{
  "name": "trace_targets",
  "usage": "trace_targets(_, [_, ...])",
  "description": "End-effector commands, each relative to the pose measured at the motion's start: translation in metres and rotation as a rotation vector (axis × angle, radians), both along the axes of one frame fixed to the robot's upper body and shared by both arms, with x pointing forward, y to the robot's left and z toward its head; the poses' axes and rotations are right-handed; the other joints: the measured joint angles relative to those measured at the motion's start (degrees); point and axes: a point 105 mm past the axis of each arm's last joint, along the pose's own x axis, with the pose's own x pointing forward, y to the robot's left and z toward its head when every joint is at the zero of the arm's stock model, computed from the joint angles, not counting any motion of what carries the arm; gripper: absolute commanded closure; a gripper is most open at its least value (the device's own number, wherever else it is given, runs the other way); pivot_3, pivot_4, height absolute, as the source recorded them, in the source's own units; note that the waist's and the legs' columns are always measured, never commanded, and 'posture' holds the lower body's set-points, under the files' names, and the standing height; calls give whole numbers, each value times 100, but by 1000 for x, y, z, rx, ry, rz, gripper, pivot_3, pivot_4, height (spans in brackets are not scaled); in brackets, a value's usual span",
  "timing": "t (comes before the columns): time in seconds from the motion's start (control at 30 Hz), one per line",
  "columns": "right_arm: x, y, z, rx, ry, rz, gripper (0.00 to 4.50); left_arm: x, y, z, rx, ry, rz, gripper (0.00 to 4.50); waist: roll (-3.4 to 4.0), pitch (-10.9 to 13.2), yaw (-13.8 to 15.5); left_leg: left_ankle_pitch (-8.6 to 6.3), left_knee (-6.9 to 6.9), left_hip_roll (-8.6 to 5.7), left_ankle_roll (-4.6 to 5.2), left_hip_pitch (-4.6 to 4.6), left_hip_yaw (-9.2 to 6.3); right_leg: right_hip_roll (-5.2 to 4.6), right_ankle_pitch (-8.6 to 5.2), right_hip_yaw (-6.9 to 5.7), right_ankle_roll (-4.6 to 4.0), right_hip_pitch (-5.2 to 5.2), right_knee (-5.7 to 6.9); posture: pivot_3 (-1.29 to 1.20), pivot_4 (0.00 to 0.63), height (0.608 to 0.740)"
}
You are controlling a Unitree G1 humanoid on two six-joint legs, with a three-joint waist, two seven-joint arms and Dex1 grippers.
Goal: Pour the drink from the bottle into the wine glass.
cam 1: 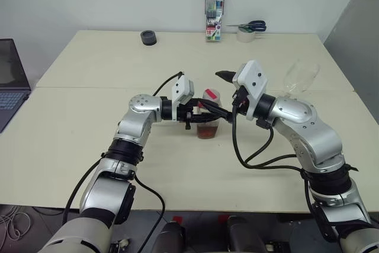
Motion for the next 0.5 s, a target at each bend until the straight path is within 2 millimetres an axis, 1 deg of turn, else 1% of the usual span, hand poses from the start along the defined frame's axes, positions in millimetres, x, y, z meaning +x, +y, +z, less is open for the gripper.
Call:
trace_targets(0.03, [-1, -7, 9, 9, -39, -17, 0, -2, -3, 20, -37, -61, -24, 2721, 0, 0, 0, 0, 0, 0, 0, 0, 0, 0, 0, 0, 0, 0, 0, 0, 150, 740])
trace_targets(0.27, [0, -17, 9, 21, -22, -43, 0, -3, -3, 19, -35, -59, -27, 2721, 0, 0, 1, 0, 0, 0, 0, 0, 0, 0, 0, 0, 0, 0, 0, 0, 150, 740])
trace_targets(0.5, [-2, -19, 9, 32, -8, -42, 0, -3, -3, 18, -30, -58, -28, 2721, 0, 0, 2, 0, 0, 0, 0, 0, 1, 0, 0, 0, 0, 0, 0, 0, 150, 740])
